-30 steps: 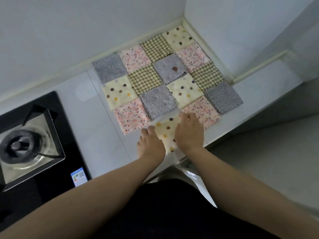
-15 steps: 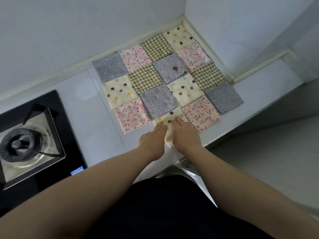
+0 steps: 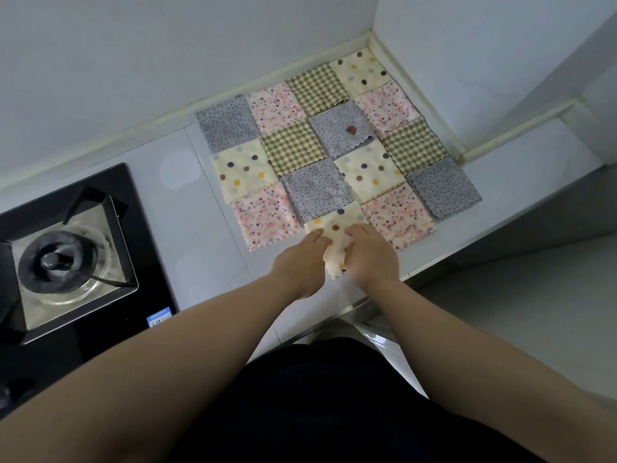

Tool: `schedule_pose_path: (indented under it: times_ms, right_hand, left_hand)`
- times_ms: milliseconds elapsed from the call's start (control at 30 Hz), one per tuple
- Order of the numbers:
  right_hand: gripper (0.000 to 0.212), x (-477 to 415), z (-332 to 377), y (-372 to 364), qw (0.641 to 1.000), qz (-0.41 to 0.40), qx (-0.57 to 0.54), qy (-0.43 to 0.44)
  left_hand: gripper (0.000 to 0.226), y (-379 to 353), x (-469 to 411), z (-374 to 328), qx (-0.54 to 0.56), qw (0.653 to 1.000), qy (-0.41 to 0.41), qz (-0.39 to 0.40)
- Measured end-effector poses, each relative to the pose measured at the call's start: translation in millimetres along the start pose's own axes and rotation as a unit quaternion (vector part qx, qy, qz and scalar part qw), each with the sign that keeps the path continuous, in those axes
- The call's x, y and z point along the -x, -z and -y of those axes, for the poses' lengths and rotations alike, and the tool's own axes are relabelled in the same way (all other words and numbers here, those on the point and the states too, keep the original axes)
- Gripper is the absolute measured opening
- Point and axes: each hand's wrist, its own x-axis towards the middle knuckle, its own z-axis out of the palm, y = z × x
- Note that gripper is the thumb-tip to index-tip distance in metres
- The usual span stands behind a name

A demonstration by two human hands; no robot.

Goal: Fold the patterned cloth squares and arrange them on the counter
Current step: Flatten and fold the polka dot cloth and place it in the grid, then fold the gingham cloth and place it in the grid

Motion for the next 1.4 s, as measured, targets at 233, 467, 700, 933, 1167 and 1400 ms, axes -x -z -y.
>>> schedule_pose_path:
  times_ms: [233,467,700,933,1167,1400]
  right_hand:
    - [0.021,12.9,35.5,3.1,0.998,-0.041,0.041,-0.010]
    - [0.019,74.6,148.9,-40.4,0.991,-0.043,0.041,0.121]
    - [0.027,215.7,309.7,-152.9,0.972,0.008,-0.027,0.235]
    - [0.029,362.3,453.0,-245.2,0.913,0.123,-0.010,0.388]
    - [0.029,434.5,560.8,-312.8,0.853,0.185,0.046,0.486]
    - [0.028,477.2,693.7,-409.2,0.820,0.232,0.073,0.519]
  left_hand:
    - [0.032,-12.1,47.6,22.5,0.173,0.978,0.046,-0.103]
    - [0.023,-30.7,153.1,108.5,0.316,0.916,0.125,-0.212]
    - [0.024,-78.3,357.4,231.0,0.435,0.808,0.224,-0.327]
    - [0.028,-117.1,553.2,345.2,0.519,0.617,0.366,-0.465]
    - [0.024,-133.2,654.8,434.8,0.539,0.508,0.390,-0.548]
    - [0.020,-156.6,732.2,556.2,0.518,0.488,0.427,-0.557]
